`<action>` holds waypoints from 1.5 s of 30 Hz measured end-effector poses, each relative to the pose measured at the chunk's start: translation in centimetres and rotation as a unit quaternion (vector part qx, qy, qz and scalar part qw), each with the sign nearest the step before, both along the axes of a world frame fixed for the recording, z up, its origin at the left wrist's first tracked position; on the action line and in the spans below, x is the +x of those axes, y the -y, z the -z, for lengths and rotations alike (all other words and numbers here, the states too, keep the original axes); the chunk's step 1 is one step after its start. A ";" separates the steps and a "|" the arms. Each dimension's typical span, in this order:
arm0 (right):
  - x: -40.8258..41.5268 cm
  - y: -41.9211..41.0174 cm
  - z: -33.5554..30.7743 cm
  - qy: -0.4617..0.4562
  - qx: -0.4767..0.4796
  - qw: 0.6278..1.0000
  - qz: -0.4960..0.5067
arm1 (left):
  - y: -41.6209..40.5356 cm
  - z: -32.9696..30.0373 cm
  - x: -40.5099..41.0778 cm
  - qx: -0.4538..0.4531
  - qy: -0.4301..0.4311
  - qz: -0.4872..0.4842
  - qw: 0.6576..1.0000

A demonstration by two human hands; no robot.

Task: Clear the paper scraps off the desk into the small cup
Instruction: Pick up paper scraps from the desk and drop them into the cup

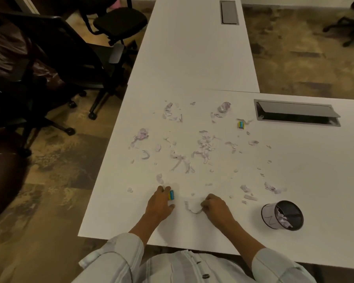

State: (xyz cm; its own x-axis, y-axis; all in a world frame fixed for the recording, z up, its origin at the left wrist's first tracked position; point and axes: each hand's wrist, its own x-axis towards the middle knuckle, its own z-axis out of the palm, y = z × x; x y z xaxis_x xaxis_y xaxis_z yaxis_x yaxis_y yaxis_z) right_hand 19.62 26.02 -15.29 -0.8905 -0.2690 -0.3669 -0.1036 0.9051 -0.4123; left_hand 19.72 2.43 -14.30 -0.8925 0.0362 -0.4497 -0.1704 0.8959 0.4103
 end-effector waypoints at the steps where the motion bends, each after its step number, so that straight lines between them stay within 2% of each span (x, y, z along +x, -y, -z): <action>1: 0.0 -0.1 0.1 -0.004 -0.002 1.000 0.003 | -0.4 0.1 -0.3 -0.001 -0.001 0.003 1.000; 5: 0.0 -0.6 0.3 -0.015 -0.017 0.999 0.033 | -1.4 0.3 -1.5 -0.015 -0.015 0.018 1.000; 12: 0.7 -2.8 -2.4 -0.070 -0.130 0.972 0.183 | -2.5 0.3 -3.0 -0.010 -0.037 0.045 0.998; 16: 2.5 -5.5 -5.7 -0.138 -0.218 0.924 0.281 | -6.3 -1.1 -4.4 0.048 -0.086 0.061 0.993; 19: 4.0 -8.7 -7.8 -0.155 -0.254 0.878 0.376 | -11.3 -3.0 -5.3 0.108 -0.113 0.115 0.981; 24: 5.6 -14.4 -10.2 -0.182 -0.195 0.826 0.496 | -21.3 -6.8 -5.3 0.203 -0.129 0.221 0.945; 27: 6.6 -17.0 -10.7 -0.193 -0.203 0.796 0.536 | -26.6 -8.0 -4.3 0.247 -0.116 0.261 0.926; 33: 7.6 -19.7 -10.8 -0.191 -0.221 0.749 0.594 | -32.5 -7.7 -3.2 0.221 -0.050 0.296 0.928; 39: 7.9 -21.3 -10.2 -0.176 -0.224 0.753 0.594 | -32.7 -7.1 -3.5 0.208 -0.038 0.303 0.929; 45: 7.0 -20.8 -9.4 -0.174 -0.208 0.808 0.523 | -30.4 -7.5 -4.4 0.283 -0.027 0.249 0.926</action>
State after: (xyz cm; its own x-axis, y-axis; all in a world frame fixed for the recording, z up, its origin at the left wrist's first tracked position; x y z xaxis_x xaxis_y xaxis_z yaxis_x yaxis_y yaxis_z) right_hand 26.58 46.84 -5.87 -0.7396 0.6628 -0.1168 0.4540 0.3633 -0.8136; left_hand 15.35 32.87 -6.82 -0.7228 0.6651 -0.1878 0.2398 0.4962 0.8344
